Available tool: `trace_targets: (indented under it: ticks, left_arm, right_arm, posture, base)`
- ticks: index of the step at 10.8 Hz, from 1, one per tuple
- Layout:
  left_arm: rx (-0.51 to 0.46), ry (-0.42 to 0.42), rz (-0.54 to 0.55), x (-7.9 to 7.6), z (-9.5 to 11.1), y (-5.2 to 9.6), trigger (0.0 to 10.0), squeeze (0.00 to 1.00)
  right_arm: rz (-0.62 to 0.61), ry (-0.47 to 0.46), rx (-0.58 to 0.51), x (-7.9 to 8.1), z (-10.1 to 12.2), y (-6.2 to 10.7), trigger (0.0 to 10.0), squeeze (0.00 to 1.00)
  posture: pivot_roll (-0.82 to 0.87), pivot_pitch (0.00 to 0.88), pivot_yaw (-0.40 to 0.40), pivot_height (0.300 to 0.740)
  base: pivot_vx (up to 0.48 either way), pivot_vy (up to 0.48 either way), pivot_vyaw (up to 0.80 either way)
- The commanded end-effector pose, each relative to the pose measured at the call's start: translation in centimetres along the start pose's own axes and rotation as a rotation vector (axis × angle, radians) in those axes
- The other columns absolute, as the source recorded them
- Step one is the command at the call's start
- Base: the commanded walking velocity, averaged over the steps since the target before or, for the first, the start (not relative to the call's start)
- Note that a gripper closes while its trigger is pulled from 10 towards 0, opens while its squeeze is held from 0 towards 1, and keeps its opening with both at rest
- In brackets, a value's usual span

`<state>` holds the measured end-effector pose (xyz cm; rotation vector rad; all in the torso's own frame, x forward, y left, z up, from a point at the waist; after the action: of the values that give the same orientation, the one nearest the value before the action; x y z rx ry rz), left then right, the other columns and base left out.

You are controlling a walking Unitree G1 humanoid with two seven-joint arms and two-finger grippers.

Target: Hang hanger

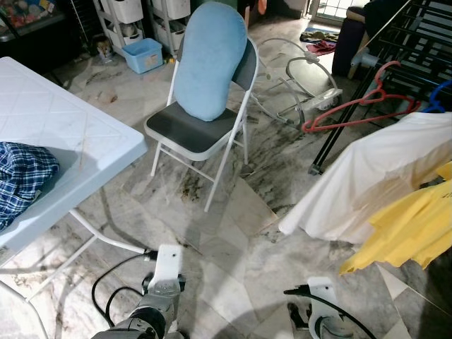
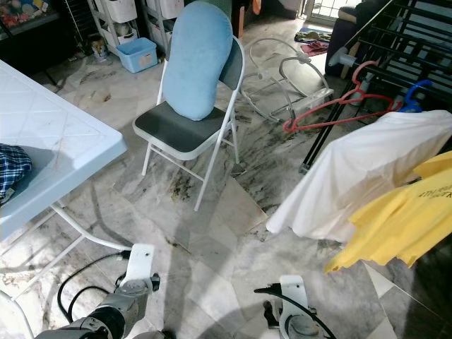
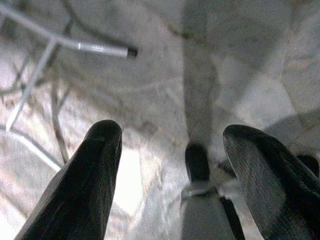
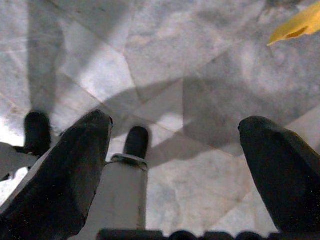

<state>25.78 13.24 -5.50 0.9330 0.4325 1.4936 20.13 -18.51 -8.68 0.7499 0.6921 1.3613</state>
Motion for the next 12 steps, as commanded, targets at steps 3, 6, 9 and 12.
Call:
trace_targets:
  ticks: [3, 6, 9, 12]
  left_arm:
    - [-0.12, 0.033, 0.019, 3.0, 1.5, -0.5, 10.0, 0.0]
    - [-0.248, 0.102, 0.065, 12.5, 4.2, -0.6, 10.0, 0.0]
    - [-0.243, 0.113, -0.079, 9.6, 3.3, -0.7, 10.0, 0.0]
    - [-0.079, 0.149, -0.036, 8.3, -2.6, -0.6, 10.0, 0.0]
  right_arm:
    - [-0.018, -0.052, -0.141, -0.6, 4.5, -0.3, 10.0, 0.0]
    - [-0.045, -0.096, -0.304, -2.1, 10.6, 0.0, 10.0, 0.0]
    - [0.015, -0.073, -0.244, 0.2, 8.9, -0.4, 10.0, 0.0]
    - [0.077, -0.11, -0.127, 1.9, 5.2, -0.5, 10.0, 0.0]
  posture:
    - [0.1, 0.122, -0.015, 0.74]
    - [0.02, 0.129, -0.02, 0.74]
    - [0.04, 0.115, -0.052, 0.74]
    - [0.06, 0.117, -0.046, 0.74]
  base:
    - [0.0, 0.0, 0.0]
    - [0.0, 0.0, 0.0]
    - [0.0, 0.0, 0.0]
    - [0.0, 0.0, 0.0]
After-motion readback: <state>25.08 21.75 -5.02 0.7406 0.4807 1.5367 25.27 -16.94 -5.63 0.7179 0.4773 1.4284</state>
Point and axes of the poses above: a point about 5 cm out from each wrist's last joint towards the gripper, its own y axis pointing back from the gripper into the wrist, its own z axis along the axis of the wrist's last joint, x = y × z, the point moved 1 cm from there along -y, pointing out of the wrist towards the gripper, and after that the axes turned 5 degrees about -y, right-handed, at the moved point
